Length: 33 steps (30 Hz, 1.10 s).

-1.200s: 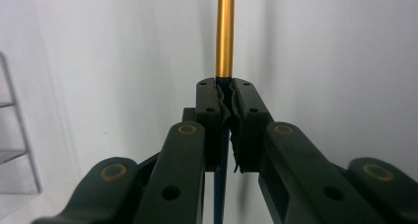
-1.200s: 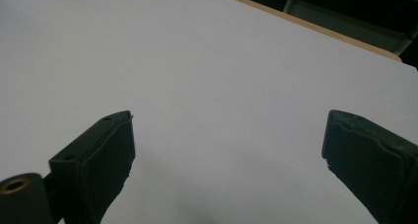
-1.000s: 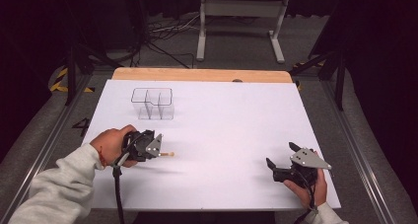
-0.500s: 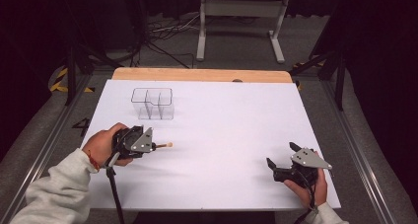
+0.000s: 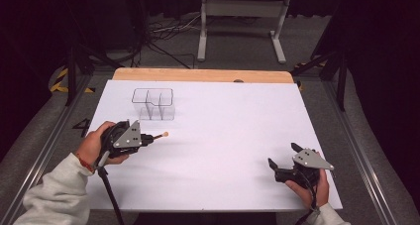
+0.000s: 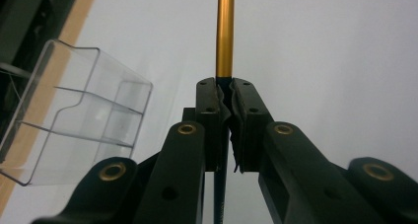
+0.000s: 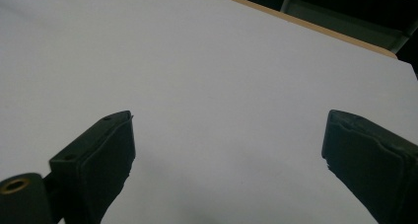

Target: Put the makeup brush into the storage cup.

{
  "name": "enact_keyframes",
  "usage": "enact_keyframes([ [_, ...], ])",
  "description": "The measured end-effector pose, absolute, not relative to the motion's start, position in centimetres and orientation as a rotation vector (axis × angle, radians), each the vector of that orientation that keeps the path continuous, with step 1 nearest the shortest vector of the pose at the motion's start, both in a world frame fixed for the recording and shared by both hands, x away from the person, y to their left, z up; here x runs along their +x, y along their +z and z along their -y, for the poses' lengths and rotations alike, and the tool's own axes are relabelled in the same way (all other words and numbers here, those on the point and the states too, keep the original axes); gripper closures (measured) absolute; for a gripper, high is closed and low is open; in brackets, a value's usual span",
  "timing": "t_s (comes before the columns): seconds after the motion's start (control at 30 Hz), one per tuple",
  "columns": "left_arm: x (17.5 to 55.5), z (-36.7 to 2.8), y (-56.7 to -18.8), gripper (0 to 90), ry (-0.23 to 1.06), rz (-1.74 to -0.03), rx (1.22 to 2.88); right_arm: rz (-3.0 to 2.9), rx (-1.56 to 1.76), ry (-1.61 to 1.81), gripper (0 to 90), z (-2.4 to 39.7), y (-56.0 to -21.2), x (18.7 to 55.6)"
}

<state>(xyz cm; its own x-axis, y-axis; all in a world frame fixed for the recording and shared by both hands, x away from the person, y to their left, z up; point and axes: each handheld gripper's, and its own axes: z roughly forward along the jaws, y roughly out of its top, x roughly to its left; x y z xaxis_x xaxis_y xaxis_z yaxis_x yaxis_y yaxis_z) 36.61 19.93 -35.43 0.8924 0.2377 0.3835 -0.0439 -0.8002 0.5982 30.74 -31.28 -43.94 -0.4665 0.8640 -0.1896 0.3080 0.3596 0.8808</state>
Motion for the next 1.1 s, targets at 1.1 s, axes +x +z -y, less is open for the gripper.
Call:
enact_keyframes([
  [1.1, 36.1, -24.6, -34.5, 83.2, 0.792, -0.542, 1.794, -1.939, 1.017, 1.081, 6.2, 31.4, -43.9, 30.7],
])
